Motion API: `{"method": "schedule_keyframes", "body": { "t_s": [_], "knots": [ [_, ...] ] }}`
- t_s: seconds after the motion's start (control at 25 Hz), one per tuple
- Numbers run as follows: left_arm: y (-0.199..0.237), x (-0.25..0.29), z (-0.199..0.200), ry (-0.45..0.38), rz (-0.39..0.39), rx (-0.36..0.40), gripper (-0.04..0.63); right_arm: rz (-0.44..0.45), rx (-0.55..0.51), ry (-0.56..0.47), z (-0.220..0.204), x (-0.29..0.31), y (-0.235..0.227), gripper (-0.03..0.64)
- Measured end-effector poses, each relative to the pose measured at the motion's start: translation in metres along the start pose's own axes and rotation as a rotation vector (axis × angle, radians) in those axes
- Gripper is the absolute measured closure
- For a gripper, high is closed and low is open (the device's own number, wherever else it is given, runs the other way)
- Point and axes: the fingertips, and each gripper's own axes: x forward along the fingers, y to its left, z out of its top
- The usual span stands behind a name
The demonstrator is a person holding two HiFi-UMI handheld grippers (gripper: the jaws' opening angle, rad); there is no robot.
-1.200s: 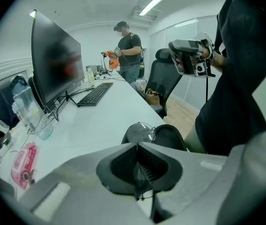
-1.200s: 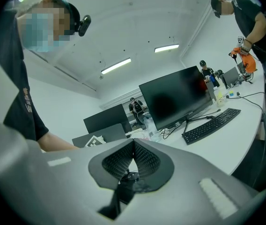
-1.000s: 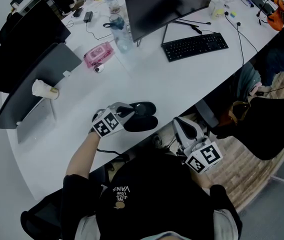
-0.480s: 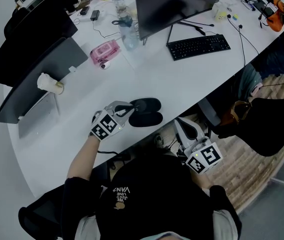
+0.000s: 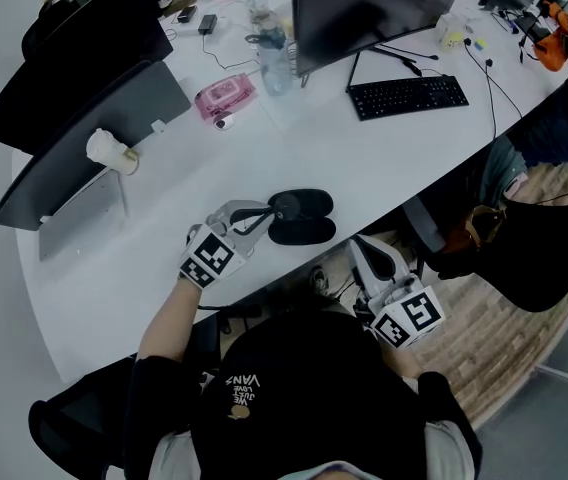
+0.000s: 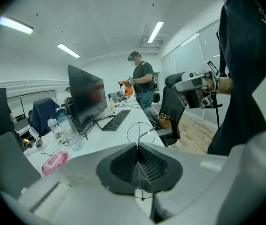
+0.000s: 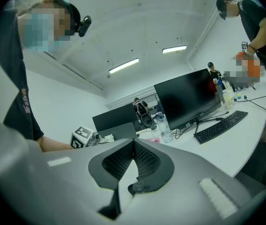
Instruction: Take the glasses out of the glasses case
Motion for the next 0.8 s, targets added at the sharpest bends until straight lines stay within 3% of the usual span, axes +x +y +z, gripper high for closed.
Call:
{"method": "schedule_keyframes", "body": {
  "t_s": [0.8],
  "knots": [
    [-0.019,-0.089,0.030,-0.145,0.198,-0.037,0.586,0.066,-0.044,0.000,-0.001,0.002,0.047,0.615]
  ]
}}
